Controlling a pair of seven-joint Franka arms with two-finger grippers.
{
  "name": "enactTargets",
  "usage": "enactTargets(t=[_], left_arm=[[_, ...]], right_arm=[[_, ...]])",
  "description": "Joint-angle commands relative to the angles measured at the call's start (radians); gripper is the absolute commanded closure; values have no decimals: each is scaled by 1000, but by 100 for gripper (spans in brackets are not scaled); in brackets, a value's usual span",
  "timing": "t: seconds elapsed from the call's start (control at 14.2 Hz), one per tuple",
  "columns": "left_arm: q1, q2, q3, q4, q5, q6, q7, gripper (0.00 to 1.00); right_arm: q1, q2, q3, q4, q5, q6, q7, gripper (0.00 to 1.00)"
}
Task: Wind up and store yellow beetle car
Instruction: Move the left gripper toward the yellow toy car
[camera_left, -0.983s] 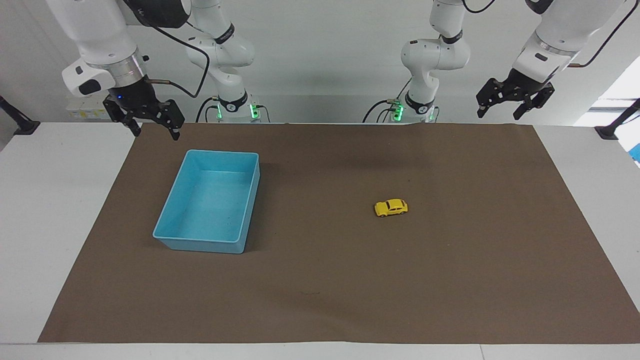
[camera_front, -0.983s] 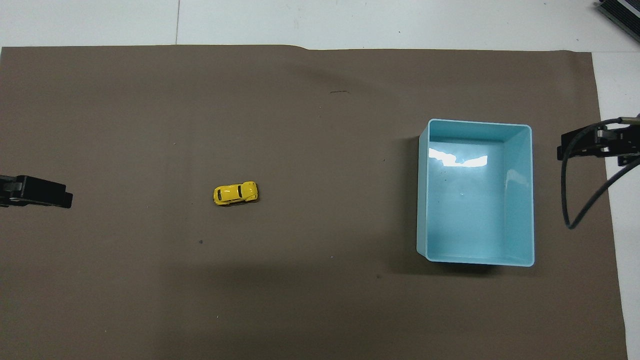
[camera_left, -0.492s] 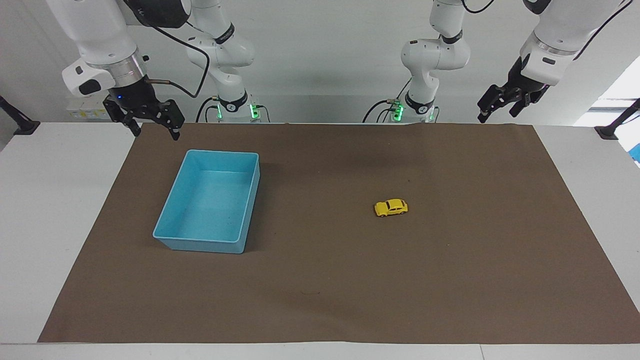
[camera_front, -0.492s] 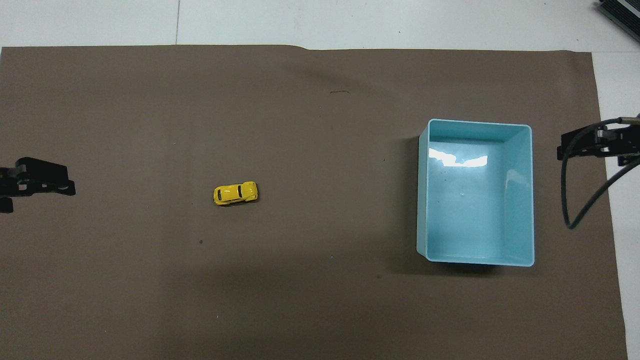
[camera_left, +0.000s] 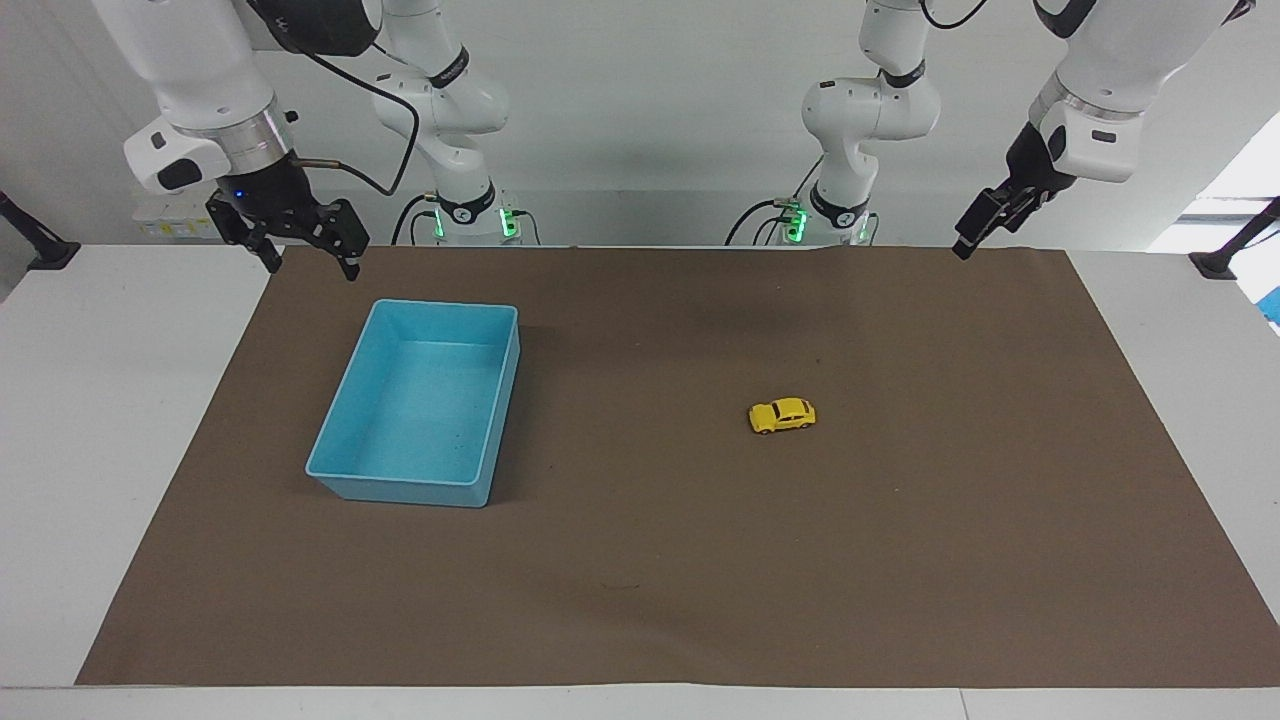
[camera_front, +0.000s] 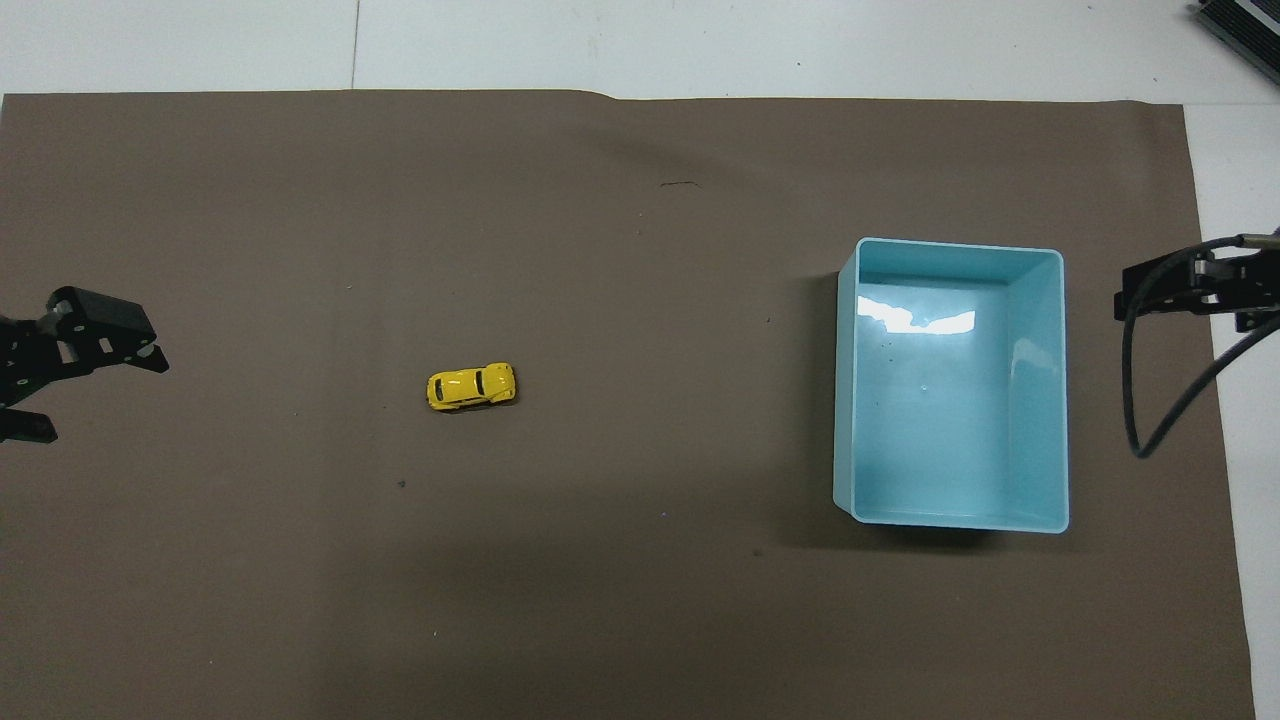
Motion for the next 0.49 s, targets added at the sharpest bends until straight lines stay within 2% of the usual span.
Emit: enactTargets(t=[0.0,0.28,0.42], left_arm=[[-30,-14,-1,-39,-8,46,-240,0],[-34,9,-1,-71,-57,133,-596,0],[-63,20,-1,-124,-57,214,-763,0]], right_arm=[[-8,-12,9,-17,-6,15,-6,0],[-8,-12,9,-17,-6,15,-6,0],[-8,-12,9,-17,-6,15,-6,0]])
